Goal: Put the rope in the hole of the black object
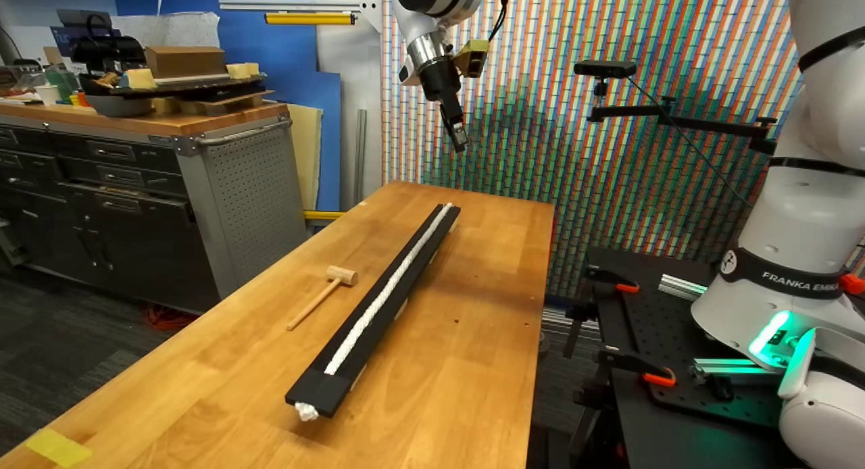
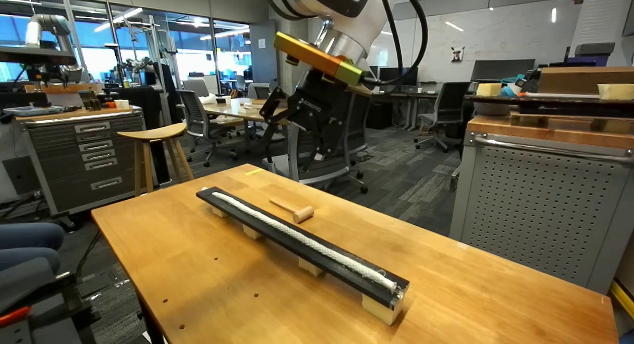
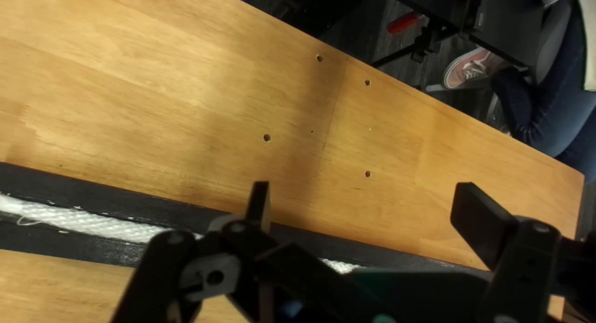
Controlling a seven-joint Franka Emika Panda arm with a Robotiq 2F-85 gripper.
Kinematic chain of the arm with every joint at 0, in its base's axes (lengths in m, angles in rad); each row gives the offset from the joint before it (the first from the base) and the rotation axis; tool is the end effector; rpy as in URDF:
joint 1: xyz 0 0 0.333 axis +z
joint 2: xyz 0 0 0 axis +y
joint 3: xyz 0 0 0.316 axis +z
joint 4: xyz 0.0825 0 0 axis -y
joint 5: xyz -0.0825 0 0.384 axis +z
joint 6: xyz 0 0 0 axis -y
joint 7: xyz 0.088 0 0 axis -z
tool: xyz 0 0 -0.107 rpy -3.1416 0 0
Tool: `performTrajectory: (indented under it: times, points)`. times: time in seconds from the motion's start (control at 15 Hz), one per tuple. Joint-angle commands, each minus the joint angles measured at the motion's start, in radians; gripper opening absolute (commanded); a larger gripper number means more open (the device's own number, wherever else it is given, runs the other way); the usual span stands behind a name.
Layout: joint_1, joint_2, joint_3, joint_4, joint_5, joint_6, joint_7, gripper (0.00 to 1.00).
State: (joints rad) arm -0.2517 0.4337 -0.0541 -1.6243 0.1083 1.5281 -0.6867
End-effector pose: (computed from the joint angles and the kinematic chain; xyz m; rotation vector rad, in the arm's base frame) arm 0.5841 -0.1684 0.3420 -2.7112 -0.4864 0.5999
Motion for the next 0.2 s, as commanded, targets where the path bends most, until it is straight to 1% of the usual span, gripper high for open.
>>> performTrajectory:
  times: [0.0,0.13]
  points:
    - [0.000,0.001,0.000,0.003,0.000,-0.003,0.000,1.00]
    - [0.000,0.001,0.000,0.003,0.000,-0.003,0.000,1.00]
